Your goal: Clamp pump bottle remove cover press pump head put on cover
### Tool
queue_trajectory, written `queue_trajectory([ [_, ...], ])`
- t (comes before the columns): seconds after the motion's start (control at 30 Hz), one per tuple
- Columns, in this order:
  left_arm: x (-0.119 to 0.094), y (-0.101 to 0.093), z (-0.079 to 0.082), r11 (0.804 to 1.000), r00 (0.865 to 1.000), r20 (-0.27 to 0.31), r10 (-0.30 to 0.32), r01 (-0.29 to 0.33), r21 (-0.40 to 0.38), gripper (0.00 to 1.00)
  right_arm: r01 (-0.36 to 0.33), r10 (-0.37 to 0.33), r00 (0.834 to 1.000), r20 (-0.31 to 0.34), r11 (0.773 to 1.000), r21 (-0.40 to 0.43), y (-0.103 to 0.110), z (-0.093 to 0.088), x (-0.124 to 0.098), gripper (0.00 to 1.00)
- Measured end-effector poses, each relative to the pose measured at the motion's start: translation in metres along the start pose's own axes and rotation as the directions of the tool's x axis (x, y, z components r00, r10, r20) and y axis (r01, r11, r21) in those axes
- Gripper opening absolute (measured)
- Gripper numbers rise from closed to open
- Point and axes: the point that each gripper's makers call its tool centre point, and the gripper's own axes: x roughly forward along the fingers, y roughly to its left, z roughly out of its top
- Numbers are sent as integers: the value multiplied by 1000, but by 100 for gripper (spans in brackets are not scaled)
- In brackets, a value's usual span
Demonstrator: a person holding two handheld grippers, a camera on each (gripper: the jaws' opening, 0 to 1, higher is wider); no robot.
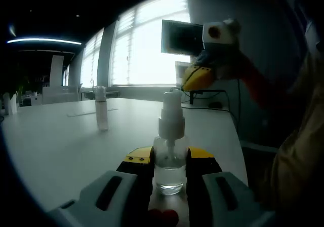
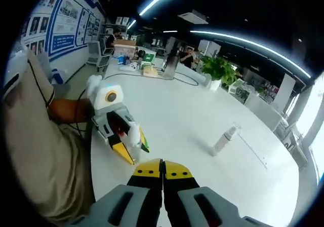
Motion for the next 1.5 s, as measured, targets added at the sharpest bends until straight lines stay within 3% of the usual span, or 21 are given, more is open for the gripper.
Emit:
queue_trajectory([
  [0.67, 0, -1, 1, 1000, 1000, 0, -2, 2, 1, 15, 103, -113, 990, 89, 989, 108, -17, -36, -6, 0],
  [1.2, 0, -1, 1, 1000, 1000, 0, -3, 3, 2, 15, 191, -215, 966, 143, 967, 167, -23, -55, -7, 0],
  [1.5, 0, -2, 1, 1000, 1000, 0, -4, 4, 3, 15, 190, -213, 966, 146, 969, 157, -18, -60, -4, 0],
])
